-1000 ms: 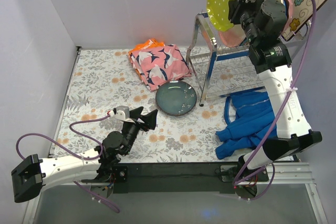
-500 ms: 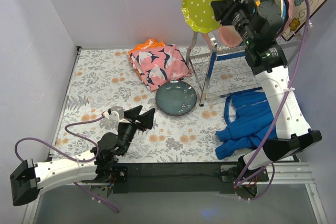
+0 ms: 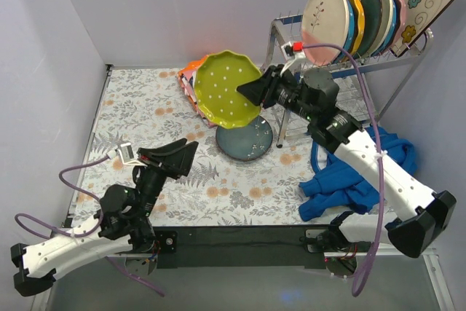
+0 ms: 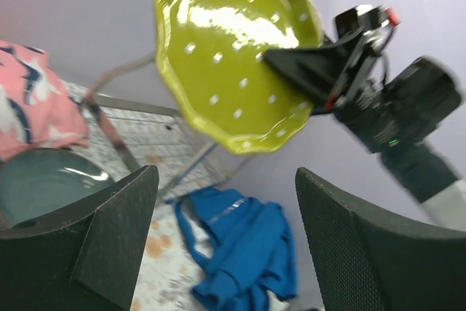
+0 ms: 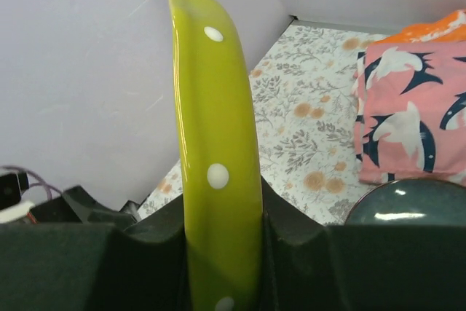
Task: Unload the plates from the dish rack
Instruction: Place the plate at the corner of the board.
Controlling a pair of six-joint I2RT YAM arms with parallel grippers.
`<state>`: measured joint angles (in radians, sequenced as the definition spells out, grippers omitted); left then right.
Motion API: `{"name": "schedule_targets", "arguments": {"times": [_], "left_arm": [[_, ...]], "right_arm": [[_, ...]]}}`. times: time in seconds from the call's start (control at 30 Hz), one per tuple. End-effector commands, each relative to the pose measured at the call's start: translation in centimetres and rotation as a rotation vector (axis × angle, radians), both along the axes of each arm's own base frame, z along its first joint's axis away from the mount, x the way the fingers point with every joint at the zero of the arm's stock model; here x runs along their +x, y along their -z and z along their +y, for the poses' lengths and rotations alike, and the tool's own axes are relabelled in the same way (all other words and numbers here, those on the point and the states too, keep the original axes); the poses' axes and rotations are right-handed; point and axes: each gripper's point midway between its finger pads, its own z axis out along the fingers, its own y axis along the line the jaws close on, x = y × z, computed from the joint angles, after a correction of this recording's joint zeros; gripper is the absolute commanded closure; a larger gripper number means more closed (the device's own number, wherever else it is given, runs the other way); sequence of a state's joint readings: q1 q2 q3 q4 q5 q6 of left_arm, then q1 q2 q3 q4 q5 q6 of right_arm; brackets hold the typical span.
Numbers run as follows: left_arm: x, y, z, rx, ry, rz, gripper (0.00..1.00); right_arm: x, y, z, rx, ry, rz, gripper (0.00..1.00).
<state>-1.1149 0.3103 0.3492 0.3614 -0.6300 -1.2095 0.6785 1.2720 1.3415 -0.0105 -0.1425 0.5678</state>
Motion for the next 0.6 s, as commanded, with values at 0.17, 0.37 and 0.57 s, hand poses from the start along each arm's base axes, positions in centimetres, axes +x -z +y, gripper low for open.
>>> {"name": "schedule_targets", "arguments": {"times": [0.17, 0.37, 0.57], "left_arm": [[-3.9, 1.0, -4.8, 0.029, 0.350, 0.161, 0.25], [-4.6, 2.2, -6.6, 0.065, 0.427, 0.191, 0.26], [-4.3, 3.8, -6.9, 0.066, 0.419, 0.222, 0.27]], "right_arm": [[-10.0, -5.8, -2.5, 0.366, -0.238, -0.194, 0.99], [-12.9, -2.1, -3.1, 0.382, -0.322, -0.144, 0.99], [-14.5, 1.3, -3.6, 0.390, -0.362, -0.094, 0.99]]}}
